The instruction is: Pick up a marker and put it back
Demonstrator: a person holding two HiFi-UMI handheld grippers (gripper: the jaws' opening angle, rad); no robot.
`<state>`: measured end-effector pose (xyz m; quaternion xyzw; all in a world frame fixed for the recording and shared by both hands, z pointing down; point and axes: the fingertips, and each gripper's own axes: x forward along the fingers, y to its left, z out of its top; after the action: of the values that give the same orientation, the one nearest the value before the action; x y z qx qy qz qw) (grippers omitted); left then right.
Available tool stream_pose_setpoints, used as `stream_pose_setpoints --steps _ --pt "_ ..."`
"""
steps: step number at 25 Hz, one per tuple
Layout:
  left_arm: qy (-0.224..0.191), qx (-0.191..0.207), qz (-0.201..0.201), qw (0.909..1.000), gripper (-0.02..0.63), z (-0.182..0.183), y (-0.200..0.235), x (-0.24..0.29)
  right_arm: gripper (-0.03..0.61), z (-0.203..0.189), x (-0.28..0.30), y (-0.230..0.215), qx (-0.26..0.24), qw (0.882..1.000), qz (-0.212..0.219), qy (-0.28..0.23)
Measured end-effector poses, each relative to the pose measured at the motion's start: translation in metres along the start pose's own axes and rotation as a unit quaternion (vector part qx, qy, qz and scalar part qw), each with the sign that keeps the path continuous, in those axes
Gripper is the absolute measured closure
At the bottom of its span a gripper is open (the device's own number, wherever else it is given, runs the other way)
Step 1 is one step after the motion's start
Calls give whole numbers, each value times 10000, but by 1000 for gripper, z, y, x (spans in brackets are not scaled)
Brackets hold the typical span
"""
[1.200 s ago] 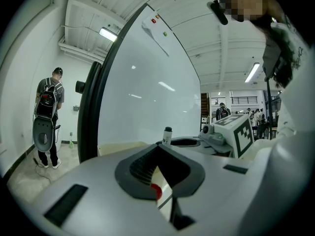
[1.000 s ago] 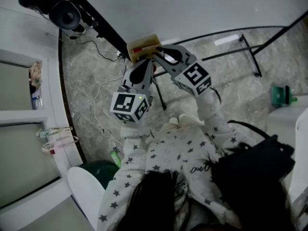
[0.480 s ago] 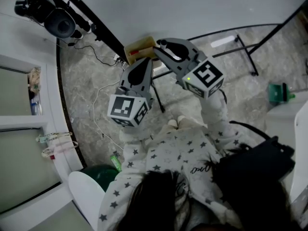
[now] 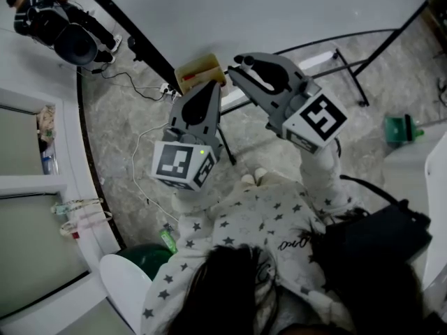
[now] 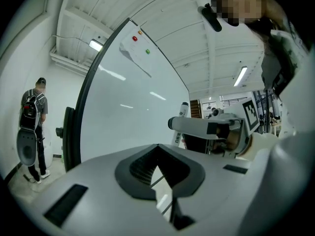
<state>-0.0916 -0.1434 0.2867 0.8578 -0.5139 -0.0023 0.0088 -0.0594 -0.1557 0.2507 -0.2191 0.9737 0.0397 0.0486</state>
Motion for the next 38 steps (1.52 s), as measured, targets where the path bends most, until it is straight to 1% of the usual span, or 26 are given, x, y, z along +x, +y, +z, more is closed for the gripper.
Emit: stream_pose_setpoints --steps 7,12,19,25,29,32,38 --pt "-51 -36 -88 9999 613 4 -10 -4 499 2 -10 6 35 10000 -13 -19" --pt "-86 -35 -13 10000 614 2 -2 -5 499 -6 -5 6 100 9999 -4 -32" --pt "-165 -27 69 9998 614 19 -18 -18 499 11 -23 17 63 10000 5 -17" --pt "-135 5 185 9997 613 11 -8 -18 499 4 -19 9 177 9998 -26 -60" --pt "-80 48 327 9994 614 7 4 -19 499 15 -7 8 288 9990 94 -338" --pt "-68 -14 424 9991 614 -4 21 -15 499 1 16 0 219 9992 139 -293" --pt "8 -46 535 9986 614 -16 32 -12 499 -32 39 -13 429 9989 134 -118"
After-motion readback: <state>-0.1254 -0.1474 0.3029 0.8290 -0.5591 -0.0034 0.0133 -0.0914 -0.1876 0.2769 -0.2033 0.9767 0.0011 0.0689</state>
